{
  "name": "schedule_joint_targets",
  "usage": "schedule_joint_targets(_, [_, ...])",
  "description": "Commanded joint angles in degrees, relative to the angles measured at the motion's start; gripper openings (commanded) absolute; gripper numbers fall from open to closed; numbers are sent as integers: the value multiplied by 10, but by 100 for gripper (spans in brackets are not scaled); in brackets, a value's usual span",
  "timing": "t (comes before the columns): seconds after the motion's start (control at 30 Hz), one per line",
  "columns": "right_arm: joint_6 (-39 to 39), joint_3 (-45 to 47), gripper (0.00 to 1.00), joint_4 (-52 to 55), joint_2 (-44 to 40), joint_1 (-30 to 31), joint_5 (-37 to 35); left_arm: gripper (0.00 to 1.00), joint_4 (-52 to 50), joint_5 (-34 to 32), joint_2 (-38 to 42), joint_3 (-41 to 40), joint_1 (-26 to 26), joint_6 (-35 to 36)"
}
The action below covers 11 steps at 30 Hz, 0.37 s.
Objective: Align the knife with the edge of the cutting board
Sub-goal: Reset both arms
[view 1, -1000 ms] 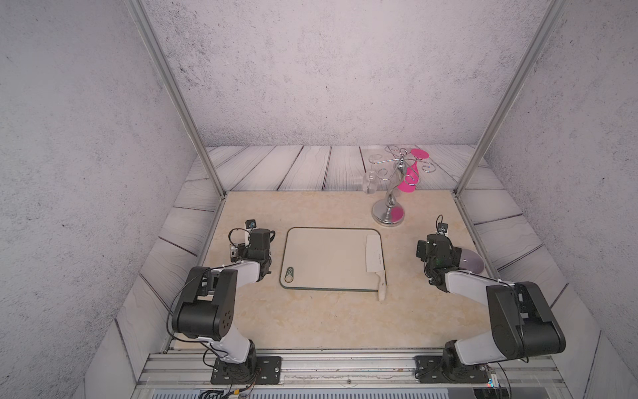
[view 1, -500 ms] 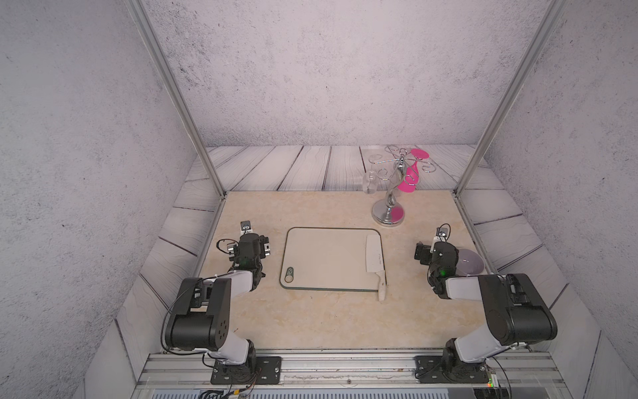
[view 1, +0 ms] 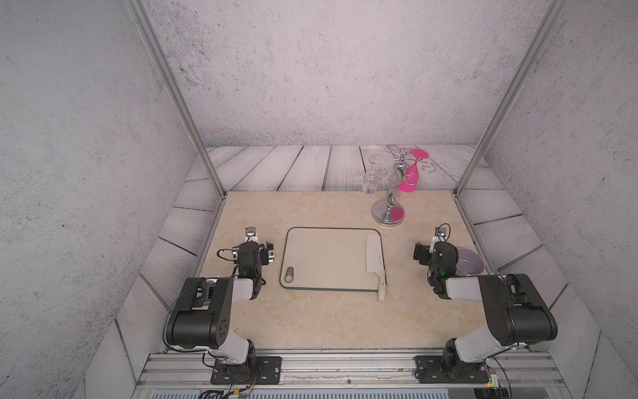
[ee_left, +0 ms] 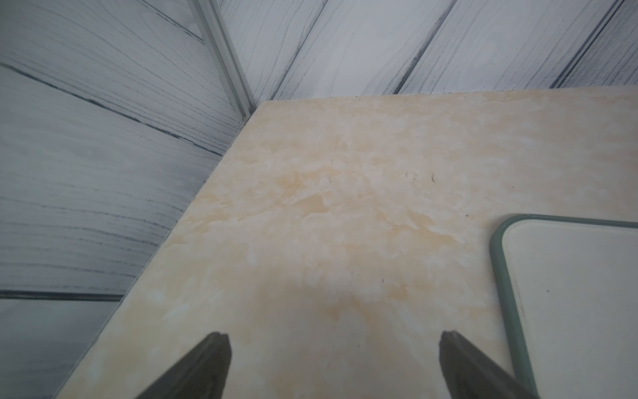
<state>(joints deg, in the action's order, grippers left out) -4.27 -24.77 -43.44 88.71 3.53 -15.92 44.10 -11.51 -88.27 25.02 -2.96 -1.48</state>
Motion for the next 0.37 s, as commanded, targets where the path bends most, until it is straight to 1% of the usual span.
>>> schedule_joint_targets(0.0, [2,-7,99,3,-9,-1,7,100,14,7,5,7,6,4])
schedule_joint_targets(0.33, [2,-7,99,2,-9,-1,7,100,9,11,3,11,7,4])
